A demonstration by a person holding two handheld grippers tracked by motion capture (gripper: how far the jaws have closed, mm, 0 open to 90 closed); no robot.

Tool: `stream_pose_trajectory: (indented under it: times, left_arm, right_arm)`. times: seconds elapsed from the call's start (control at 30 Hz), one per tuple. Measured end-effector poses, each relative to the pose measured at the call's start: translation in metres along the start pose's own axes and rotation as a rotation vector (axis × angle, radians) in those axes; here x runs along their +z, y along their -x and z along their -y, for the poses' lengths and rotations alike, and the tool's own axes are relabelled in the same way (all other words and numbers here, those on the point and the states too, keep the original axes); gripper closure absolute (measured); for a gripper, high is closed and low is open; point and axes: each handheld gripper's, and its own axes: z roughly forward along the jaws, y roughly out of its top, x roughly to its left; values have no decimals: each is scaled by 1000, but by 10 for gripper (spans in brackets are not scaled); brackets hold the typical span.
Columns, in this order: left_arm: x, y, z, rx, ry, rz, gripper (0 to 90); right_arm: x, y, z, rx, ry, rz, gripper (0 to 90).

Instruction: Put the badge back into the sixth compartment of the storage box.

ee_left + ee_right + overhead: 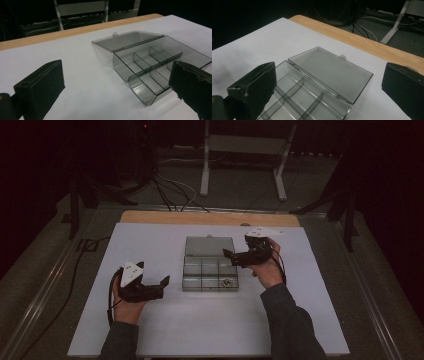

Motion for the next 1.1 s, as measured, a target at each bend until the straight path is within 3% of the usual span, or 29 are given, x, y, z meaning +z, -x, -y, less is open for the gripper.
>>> stream_pose_trajectory:
  times: [0.2,0.37,0.67,1.1]
  left_arm:
    - [10,4,-1,0,-8,3,16]
    - [20,6,-3,-8,-6,4,17]
    - [34,10,-5,-16,-14,9,16]
    - [52,19,-2,-20,-41,16,17]
  right_arm:
    - [8,9,-3,36,-2,6,0]
    - [14,15,-5,77,18,-10,0]
    - [25,25,-6,130,54,3,0]
    - [51,38,6,174,-3,39,0]
